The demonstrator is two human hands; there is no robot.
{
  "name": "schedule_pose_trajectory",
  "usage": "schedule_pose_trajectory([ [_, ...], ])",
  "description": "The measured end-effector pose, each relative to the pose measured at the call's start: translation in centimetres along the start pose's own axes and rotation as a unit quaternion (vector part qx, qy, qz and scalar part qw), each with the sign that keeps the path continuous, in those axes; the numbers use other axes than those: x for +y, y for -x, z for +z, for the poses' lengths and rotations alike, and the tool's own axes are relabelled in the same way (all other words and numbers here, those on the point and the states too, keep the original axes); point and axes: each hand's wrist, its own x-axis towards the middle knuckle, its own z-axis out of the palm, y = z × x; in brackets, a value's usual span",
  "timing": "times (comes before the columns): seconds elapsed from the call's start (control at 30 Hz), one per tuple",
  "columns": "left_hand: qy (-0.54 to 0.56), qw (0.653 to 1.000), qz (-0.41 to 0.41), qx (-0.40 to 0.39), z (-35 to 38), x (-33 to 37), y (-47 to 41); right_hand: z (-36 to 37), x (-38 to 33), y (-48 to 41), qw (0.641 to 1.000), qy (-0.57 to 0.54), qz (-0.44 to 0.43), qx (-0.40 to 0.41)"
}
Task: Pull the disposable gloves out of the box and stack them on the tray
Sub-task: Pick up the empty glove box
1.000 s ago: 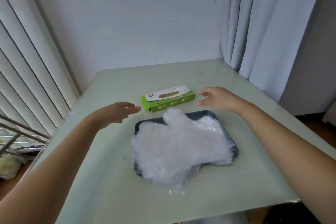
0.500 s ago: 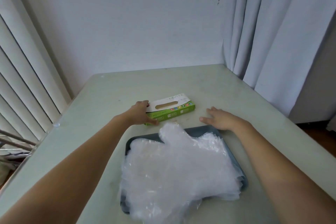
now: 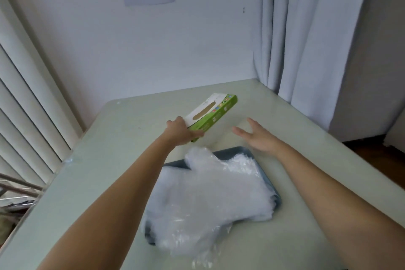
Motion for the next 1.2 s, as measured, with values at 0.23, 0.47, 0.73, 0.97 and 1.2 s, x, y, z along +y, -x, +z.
schedule_pose_trajectory([
  [0.23, 0.148, 0.978, 0.123, 0.083, 2.8, 6.1, 8.4, -2.3, -3.2, 7.3, 0.933, -0.356, -0.049, 0.017],
  [0.47, 0.187, 0.940, 0.283, 0.035, 9.2, 10.5, 17.3, -5.2, 0.5, 14.9, 0.883, -0.412, -0.058, 0.215],
  [0.73, 0.093, 0.911, 0.382, -0.125, 18.1, 13.2, 23.0, -10.5, 10.1, 24.3, 0.861, -0.355, -0.019, 0.364],
  [0.97, -0.023, 0.865, 0.464, -0.188, 24.1, 17.9, 23.9, -15.0, 18.3, 30.8, 0.817, -0.358, 0.016, 0.451],
  [1.2, -0.171, 0.805, 0.549, -0.150, 28.7, 23.3, 21.5, -17.3, 28.6, 32.6, 0.786, -0.243, 0.180, 0.539],
])
